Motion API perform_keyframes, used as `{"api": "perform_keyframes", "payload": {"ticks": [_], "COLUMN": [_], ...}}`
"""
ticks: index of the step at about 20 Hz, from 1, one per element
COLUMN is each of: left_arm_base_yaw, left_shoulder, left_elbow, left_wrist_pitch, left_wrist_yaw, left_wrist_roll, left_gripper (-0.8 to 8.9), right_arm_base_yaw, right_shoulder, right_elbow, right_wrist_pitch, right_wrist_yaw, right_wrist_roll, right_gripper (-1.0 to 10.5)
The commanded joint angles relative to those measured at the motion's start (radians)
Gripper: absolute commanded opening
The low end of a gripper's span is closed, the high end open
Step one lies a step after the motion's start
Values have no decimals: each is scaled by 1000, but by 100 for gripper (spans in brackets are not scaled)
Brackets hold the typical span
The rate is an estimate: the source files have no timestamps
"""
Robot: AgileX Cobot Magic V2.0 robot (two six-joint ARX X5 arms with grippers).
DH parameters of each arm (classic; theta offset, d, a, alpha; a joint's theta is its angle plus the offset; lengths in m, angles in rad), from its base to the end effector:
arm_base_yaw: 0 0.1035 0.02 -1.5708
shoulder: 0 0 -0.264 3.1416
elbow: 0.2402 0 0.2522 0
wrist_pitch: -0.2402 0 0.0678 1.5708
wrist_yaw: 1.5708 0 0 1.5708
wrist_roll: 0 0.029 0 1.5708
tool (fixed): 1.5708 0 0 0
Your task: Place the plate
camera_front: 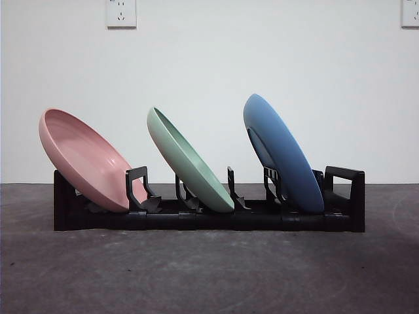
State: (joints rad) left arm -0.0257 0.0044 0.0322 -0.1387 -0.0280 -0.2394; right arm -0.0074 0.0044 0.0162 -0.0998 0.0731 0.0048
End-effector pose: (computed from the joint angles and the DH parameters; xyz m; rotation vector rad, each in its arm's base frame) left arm 0.0954 -0.0016 0.1607 -0.2362 0.1100 0.0156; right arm 0.0966 -0.0028 0.1590 0.0019 0.0878 -0.0807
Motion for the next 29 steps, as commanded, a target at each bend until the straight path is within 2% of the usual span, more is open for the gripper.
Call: {"api": "perform_keyframes", "payload": {"ticks": [1, 4, 8, 11, 16, 18, 20, 25, 29], "left_arm_base_yaw": [1, 1, 1, 1, 1, 1, 1, 0, -1], "left_shoulder": [-1, -1, -1, -1, 0, 7, 30, 146, 277], "left_elbow": [-18, -18, -4, 10, 47, 92, 161, 364, 543], "left_wrist_pitch": [29, 76, 114, 126, 158, 103, 1, -267, -475], "left_wrist_yaw": [-2, -2, 12, 31, 99, 114, 113, 135, 170], "left_wrist_roll": [-82, -145, -243, -275, -300, -305, -297, -192, -101], "left_gripper": [23, 19, 19, 18, 18, 19, 19, 19, 19], "right_arm_base_yaw": [1, 1, 1, 2, 2, 1, 1, 2, 2], "right_shoulder": [-1, -1, -1, -1, -1, 2, 20, 129, 258], "right_elbow": [-3, -3, -3, -3, -1, 25, 83, 267, 435], "right_wrist_pitch": [34, 59, 63, 75, 178, 164, 80, -131, -273], "right_wrist_yaw": [-31, -71, -76, -78, -120, -134, -134, -166, -256], "right_wrist_roll": [27, 88, 206, 291, 377, 416, 438, 419, 367], "right_gripper": [20, 20, 20, 20, 16, 14, 14, 14, 14]}}
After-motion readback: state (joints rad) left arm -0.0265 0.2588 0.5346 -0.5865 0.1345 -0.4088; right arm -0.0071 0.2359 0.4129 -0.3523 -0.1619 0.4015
